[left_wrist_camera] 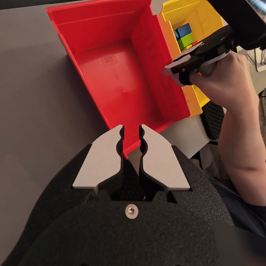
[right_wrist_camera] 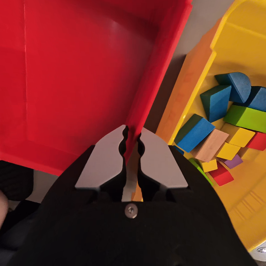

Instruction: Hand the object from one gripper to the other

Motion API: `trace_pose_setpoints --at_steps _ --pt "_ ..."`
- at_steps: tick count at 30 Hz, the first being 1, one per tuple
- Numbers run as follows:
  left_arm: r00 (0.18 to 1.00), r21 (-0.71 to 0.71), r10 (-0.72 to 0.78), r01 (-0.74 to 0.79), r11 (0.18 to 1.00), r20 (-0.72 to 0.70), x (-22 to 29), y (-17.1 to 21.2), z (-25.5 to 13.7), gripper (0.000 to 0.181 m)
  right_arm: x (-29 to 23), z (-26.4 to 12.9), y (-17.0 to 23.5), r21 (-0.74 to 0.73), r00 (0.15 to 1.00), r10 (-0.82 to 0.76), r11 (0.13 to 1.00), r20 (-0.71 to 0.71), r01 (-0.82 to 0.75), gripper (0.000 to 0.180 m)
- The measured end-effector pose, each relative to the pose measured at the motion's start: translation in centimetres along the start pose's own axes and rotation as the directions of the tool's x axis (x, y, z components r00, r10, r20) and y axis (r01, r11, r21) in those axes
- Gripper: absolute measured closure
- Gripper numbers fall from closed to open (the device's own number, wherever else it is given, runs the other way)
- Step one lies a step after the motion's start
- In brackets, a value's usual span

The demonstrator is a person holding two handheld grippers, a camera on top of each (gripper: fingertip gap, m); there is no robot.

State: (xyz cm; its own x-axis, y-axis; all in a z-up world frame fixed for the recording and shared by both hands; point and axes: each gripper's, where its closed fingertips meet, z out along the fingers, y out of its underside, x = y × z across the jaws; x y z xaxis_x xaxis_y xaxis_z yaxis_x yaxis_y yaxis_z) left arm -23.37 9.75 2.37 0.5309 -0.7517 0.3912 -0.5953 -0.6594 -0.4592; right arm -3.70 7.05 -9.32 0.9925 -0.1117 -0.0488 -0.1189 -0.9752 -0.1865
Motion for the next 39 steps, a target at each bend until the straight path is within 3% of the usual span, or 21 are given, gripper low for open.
trace_pose_setpoints --at_steps 10,19,29,34,39 --pt "1.0 -0.004 0.0 0.0 1.0 -0.01 0.3 0.2 -0.1 0.162 -0.3 0.5 -0.2 -0.018 0.999 0.038 0.999 0.017 -0.038 0.168" --pt "1.0 -0.008 -0.001 0.001 1.0 -0.021 0.4 0.5 -0.4 0.162 -0.6 2.9 0.5 -0.129 0.998 0.057 0.99 0.027 -0.053 0.171" --pt "1.0 -0.027 -0.004 0.003 1.0 -0.017 0.3 0.7 -0.1 0.162 -1.9 2.5 -0.1 -0.141 0.98 0.091 0.988 0.175 -0.066 0.172" --pt "1.0 -0.031 0.001 -0.001 1.0 -0.009 0.4 0.7 0.0 0.162 -2.5 1.2 -0.3 -0.184 0.972 0.06 0.983 0.229 -0.018 0.172" --pt "1.0 -0.027 -0.017 0.017 0.999 0.009 -0.2 0.5 0.1 0.162 -2.0 -2.6 -1.0 -0.184 0.962 0.023 0.983 0.273 0.029 0.172"
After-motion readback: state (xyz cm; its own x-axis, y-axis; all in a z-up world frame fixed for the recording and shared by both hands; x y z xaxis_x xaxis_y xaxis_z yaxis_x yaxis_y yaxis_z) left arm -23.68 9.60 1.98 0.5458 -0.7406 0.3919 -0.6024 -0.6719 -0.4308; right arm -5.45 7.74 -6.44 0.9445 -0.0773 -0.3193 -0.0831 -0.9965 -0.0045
